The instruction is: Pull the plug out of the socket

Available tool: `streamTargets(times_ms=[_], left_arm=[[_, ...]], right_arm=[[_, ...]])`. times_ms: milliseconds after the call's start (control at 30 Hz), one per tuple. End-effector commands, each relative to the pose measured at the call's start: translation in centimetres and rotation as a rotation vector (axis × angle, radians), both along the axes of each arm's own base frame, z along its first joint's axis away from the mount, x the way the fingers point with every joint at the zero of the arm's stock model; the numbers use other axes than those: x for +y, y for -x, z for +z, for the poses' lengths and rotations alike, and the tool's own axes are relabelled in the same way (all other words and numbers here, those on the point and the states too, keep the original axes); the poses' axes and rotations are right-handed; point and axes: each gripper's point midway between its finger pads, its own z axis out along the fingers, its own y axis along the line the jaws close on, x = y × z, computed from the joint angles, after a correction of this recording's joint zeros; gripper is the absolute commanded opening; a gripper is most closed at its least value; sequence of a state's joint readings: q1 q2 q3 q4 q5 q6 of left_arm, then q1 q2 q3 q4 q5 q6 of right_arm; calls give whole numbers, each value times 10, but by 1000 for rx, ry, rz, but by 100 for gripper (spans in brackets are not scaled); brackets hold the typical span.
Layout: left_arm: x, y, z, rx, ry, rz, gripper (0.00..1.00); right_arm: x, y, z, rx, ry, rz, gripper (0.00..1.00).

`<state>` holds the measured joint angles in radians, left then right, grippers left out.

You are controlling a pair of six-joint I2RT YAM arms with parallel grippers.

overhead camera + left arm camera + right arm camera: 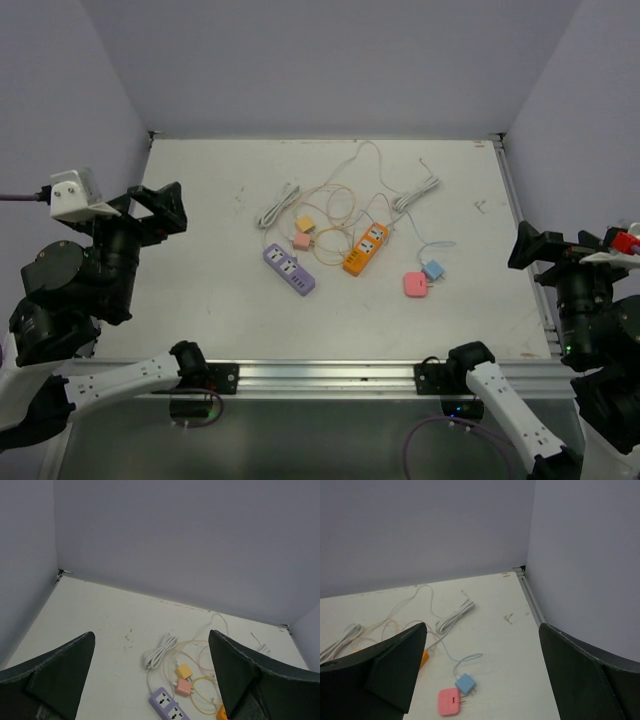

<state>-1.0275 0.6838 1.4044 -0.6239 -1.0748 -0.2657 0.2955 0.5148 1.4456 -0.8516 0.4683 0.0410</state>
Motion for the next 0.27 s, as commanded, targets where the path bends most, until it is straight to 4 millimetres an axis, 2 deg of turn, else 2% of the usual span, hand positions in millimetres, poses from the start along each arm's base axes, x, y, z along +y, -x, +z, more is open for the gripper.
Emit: streamTargets(times_ms=[0, 233], left_arm=[[15, 3, -4, 11, -21, 56, 100], [11, 3, -2, 2, -8, 34, 100]], right_arm=[[1, -2, 9, -29, 23, 6, 99], [0, 0, 13, -42, 19, 2, 99]])
